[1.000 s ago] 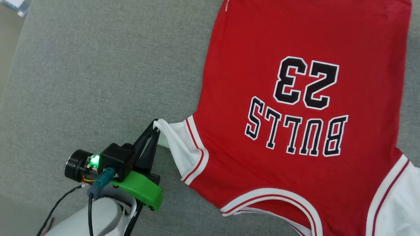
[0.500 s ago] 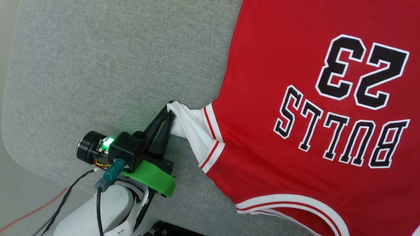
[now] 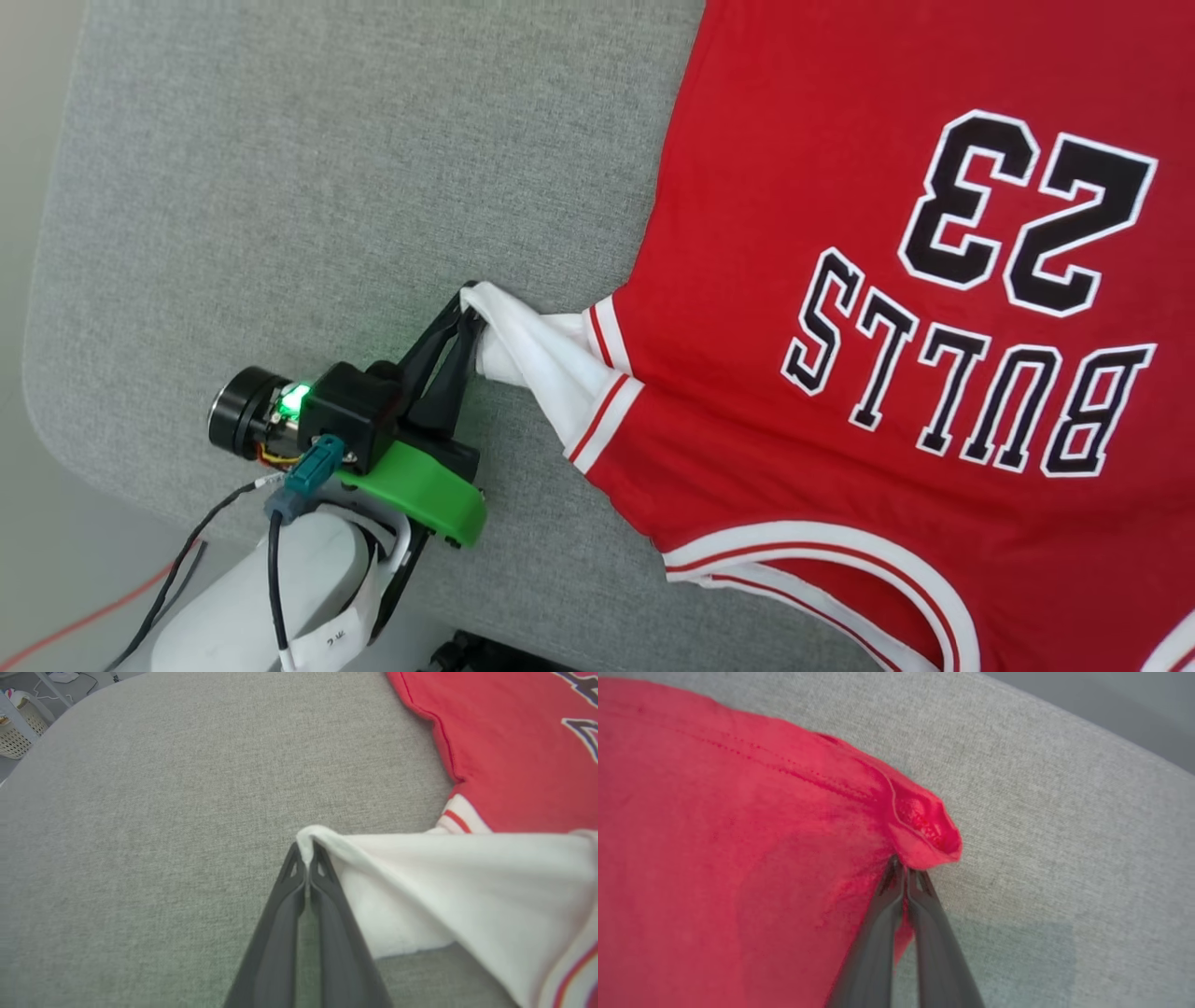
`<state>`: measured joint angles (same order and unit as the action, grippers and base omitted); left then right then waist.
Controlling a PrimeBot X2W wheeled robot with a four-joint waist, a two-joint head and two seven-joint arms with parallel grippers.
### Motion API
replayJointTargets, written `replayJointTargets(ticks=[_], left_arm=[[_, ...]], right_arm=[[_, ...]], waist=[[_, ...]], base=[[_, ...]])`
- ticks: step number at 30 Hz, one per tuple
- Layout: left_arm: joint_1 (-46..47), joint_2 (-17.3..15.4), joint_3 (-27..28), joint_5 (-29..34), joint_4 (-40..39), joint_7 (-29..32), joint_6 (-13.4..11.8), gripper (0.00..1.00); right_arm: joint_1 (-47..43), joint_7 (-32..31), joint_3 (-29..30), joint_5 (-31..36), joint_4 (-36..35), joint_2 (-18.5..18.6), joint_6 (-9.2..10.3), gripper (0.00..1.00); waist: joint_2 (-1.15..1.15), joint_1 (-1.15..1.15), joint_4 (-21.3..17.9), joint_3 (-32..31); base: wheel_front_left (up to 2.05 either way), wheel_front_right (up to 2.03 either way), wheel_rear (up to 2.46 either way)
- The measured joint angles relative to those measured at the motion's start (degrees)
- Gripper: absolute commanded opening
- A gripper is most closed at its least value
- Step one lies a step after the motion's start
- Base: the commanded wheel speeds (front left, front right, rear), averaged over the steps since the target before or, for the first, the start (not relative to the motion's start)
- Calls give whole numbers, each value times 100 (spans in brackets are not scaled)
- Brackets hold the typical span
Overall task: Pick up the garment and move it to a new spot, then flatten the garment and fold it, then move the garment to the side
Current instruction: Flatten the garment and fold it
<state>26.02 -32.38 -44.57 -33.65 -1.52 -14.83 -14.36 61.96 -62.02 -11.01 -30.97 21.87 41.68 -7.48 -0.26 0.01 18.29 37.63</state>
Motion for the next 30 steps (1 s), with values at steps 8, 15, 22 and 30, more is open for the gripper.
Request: replayJointTargets(ticks=[8,15,22,30], left_arm=[[-459,3,165,-2,245,0,56,0],[-843,-60,234,-52,378,1,55,0],[-1263,-227,269,-182,408,1,-29,0],[-1603,-361,414,-344,294,2,-212,0]], right_arm=[[-515,732,-604,-324,-52,229,-3,0],[-1497,1160,-1204,-933,-786,850,-3,0],[-2830,1534,-1344,-1344,-1519,1501,-4,0],[-4676,1778,-1004,-1626,-2112,1774,-4,0]], waist=[[0,0,-141,-626],[0,-1,-329,-1306],[0,-1,-607,-1953],[0,-1,-1039,-2408]], base=[[0,0,0],[0,0,0],[0,0,0],[0,0,0]])
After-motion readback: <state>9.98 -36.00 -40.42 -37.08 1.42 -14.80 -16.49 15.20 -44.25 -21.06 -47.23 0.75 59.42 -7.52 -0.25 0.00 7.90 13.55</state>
